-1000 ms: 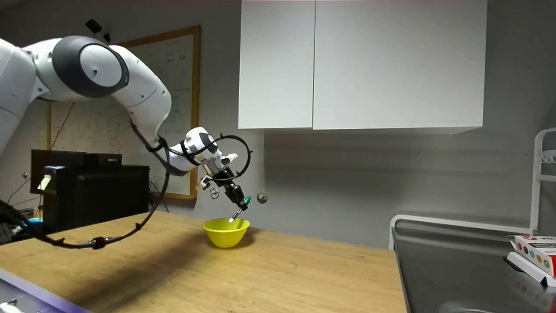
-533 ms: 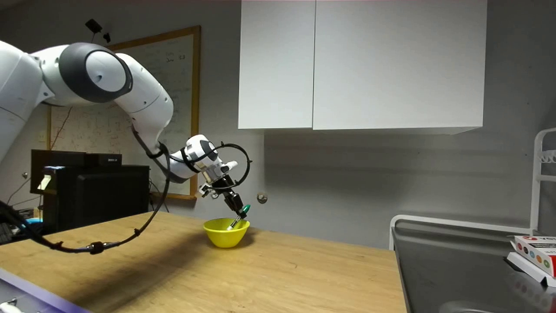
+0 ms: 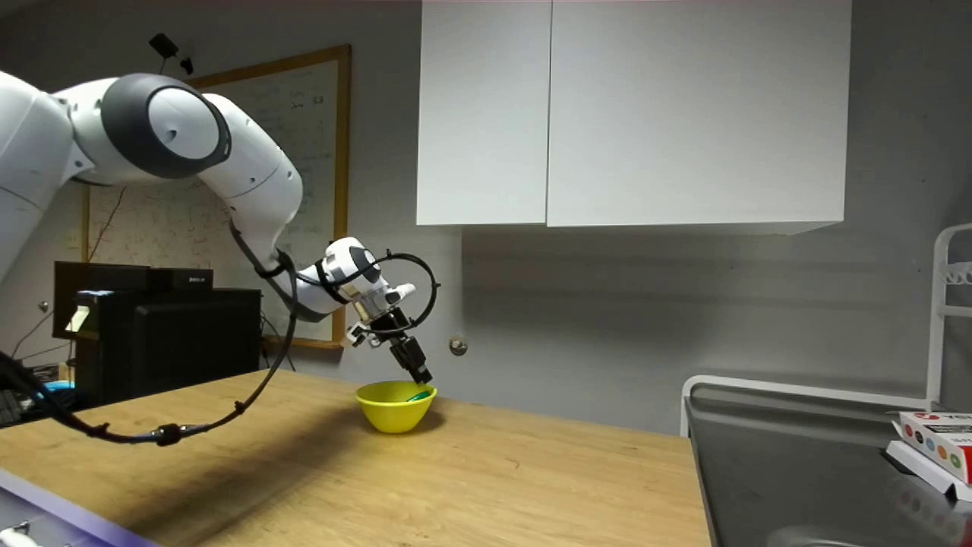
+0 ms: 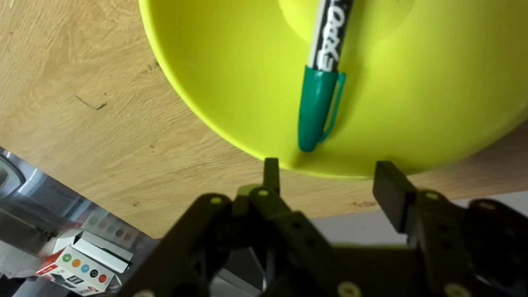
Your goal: Put the maker in the yellow bowl
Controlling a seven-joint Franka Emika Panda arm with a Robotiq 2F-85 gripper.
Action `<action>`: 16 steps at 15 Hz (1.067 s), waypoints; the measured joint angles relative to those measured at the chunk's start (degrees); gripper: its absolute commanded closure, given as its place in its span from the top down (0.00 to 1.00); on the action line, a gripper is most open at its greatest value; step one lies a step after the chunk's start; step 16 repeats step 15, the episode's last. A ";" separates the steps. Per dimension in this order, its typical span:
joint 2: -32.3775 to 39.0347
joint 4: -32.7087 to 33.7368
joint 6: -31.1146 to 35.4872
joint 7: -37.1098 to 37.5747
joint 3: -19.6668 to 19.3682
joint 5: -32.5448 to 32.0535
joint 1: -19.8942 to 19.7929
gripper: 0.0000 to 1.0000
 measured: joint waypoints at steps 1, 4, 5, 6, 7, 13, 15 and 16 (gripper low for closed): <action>-0.12 -0.01 0.00 0.00 -0.05 0.00 0.05 0.98; -0.84 -0.37 0.00 0.00 -0.19 -0.02 0.32 1.00; -1.28 -0.66 0.00 0.00 -0.23 -0.06 0.48 1.00; -1.89 -1.05 -0.01 0.00 -0.24 -0.07 0.63 1.00; -2.63 -1.51 -0.02 -0.30 -0.21 -0.05 0.78 1.00; -10.15 -6.54 -0.08 -9.97 1.15 4.12 0.91 1.00; -13.14 -8.73 0.05 -16.16 1.80 7.84 0.89 1.00; -13.14 -8.73 0.05 -16.16 1.80 7.84 0.89 1.00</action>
